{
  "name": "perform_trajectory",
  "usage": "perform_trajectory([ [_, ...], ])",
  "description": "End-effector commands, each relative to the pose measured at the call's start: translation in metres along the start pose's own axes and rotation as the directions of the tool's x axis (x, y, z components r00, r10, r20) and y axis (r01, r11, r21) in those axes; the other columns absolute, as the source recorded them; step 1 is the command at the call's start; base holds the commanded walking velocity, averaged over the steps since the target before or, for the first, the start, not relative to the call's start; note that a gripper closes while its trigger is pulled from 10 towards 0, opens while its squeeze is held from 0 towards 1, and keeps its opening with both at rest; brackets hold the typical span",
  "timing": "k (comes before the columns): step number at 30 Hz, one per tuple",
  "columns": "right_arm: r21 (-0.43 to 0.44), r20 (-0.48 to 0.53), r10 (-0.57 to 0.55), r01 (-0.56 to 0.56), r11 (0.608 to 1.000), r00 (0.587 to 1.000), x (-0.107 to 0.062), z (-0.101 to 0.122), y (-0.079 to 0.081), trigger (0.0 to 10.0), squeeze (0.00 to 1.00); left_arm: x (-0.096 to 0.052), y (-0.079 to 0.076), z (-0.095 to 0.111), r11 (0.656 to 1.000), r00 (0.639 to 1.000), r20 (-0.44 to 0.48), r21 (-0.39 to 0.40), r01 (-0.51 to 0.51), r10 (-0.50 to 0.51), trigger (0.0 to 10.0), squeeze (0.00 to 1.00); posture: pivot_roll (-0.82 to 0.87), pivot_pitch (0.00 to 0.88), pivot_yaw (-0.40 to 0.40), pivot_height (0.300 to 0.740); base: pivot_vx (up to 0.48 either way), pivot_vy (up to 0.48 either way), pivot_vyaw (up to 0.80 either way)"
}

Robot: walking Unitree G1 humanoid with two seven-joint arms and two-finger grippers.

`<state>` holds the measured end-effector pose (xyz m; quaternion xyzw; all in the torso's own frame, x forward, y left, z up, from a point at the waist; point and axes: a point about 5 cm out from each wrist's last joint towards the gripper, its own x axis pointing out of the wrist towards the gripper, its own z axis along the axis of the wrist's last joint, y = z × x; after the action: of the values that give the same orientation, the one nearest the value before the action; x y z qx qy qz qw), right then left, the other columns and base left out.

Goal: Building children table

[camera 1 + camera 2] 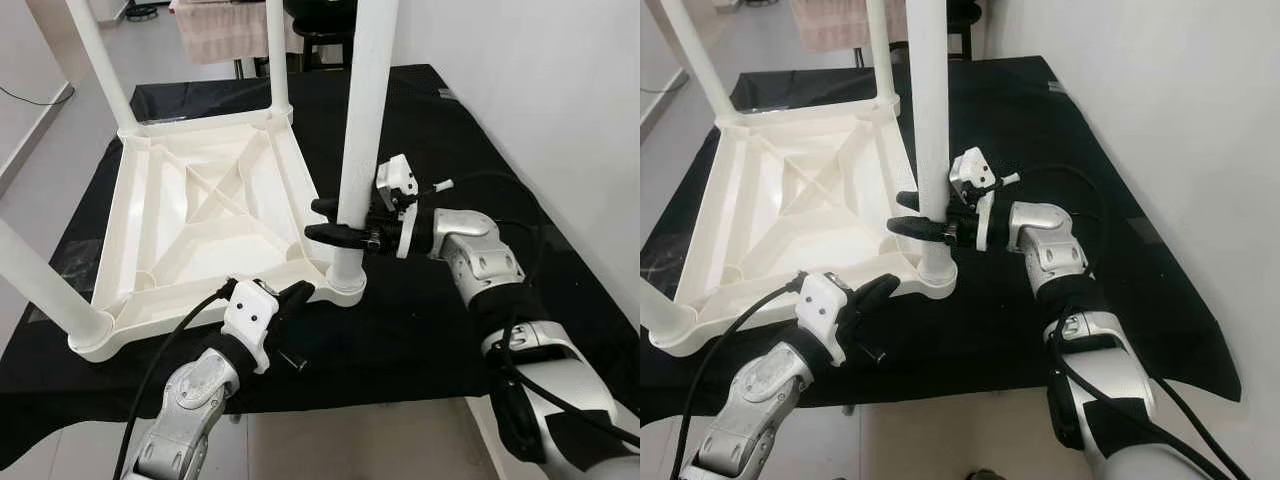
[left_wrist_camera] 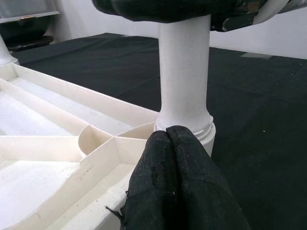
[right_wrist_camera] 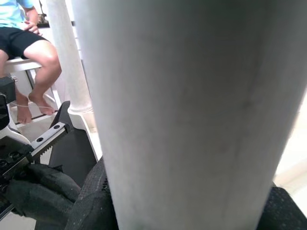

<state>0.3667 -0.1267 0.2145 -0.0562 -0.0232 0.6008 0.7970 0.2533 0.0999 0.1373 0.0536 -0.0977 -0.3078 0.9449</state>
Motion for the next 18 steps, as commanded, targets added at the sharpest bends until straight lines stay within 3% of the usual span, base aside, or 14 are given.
perform_trajectory([
  [1, 0.043, -0.002, -0.014, 0.014, 0.999, 1.000, -0.009, -0.012, 0.001, 0.0, 0.00, -0.002, -0.002, -0.004, 1.000, 1.000, -0.019, -0.001, 0.005, -0.005, 10.0, 0.00, 0.03, 0.105, -0.010, 0.740, 0.000, 0.000, 0.00],
  [5, 0.014, -0.012, -0.105, 0.105, 0.994, 0.994, -0.017, -0.017, 0.001, 0.0, 0.00, -0.003, -0.002, -0.005, 1.000, 1.000, -0.020, -0.002, 0.006, -0.006, 10.0, 0.00, 0.02, 0.103, -0.008, 0.740, 0.000, 0.000, 0.00],
  [7, 0.000, -0.058, -0.316, 0.316, 0.949, 0.947, -0.018, -0.033, 0.006, 0.0, 0.00, -0.004, -0.001, -0.005, 1.000, 1.000, -0.020, -0.001, 0.005, -0.005, 10.0, 0.00, 0.01, 0.105, -0.010, 0.740, 0.000, 0.000, 0.00],
  [9, 0.000, -0.058, -0.316, 0.316, 0.949, 0.947, -0.018, -0.033, 0.006, 0.0, 0.00, -0.004, -0.001, -0.005, 1.000, 1.000, -0.020, -0.001, 0.005, -0.005, 10.0, 0.00, 0.01, 0.105, -0.010, 0.740, 0.000, 0.000, 0.00],
  [10, 0.017, -0.099, -0.469, 0.473, 0.881, 0.878, -0.012, -0.046, 0.012, 0.0, 0.00, -0.005, 0.000, -0.005, 1.000, 1.000, -0.020, 0.001, 0.004, -0.004, 10.0, 0.00, 0.01, 0.110, -0.010, 0.740, 0.000, 0.000, 0.00],
  [11, 0.017, -0.099, -0.469, 0.473, 0.881, 0.878, -0.012, -0.046, 0.012, 0.0, 0.00, -0.005, 0.000, -0.005, 1.000, 1.000, -0.020, 0.001, 0.004, -0.004, 10.0, 0.00, 0.01, 0.110, -0.010, 0.740, 0.000, 0.000, 0.00],
  [12, 0.122, -0.110, -0.631, 0.640, 0.758, 0.768, 0.000, -0.063, 0.029, 0.0, 0.00, -0.005, 0.001, -0.004, 1.000, 1.000, -0.020, 0.003, 0.003, -0.003, 10.0, 0.00, 0.00, 0.114, 0.003, 0.740, 0.000, 0.000, 0.00],
  [13, 0.020, -0.107, -0.633, 0.638, 0.769, 0.767, 0.015, -0.063, 0.049, 0.0, 0.00, -0.005, 0.002, -0.004, 1.000, 1.000, -0.021, 0.004, 0.003, -0.003, 10.0, 0.00, 0.00, 0.114, 0.008, 0.740, 0.000, 0.000, 0.00],
  [14, 0.077, -0.066, -0.619, 0.622, 0.779, 0.783, 0.025, -0.056, 0.058, 0.0, 0.00, -0.006, 0.002, -0.004, 1.000, 1.000, -0.021, 0.004, 0.002, -0.002, 10.0, 0.00, -0.01, 0.105, 0.008, 0.740, 0.000, 0.000, 0.00],
  [15, 0.077, -0.066, -0.619, 0.622, 0.779, 0.783, 0.025, -0.056, 0.058, 0.0, 0.00, -0.006, 0.002, -0.004, 1.000, 1.000, -0.021, 0.004, 0.002, -0.002, 10.0, 0.00, -0.01, 0.105, 0.008, 0.740, 0.000, 0.000, 0.00],
  [16, 0.094, -0.080, -0.581, 0.586, 0.805, 0.810, 0.031, -0.057, 0.057, 0.0, 0.00, -0.005, 0.002, -0.004, 1.000, 1.000, -0.020, 0.005, 0.003, -0.003, 10.0, 0.00, 0.01, 0.108, -0.009, 0.740, 0.000, 0.000, 0.00],
  [18, 0.121, -0.122, -0.570, 0.582, 0.804, 0.812, 0.032, -0.064, 0.056, 0.0, 0.00, -0.005, 0.001, -0.004, 1.000, 1.000, -0.020, 0.003, 0.005, -0.005, 10.0, 0.00, 0.01, 0.108, -0.009, 0.740, 0.000, 0.000, 0.00],
])
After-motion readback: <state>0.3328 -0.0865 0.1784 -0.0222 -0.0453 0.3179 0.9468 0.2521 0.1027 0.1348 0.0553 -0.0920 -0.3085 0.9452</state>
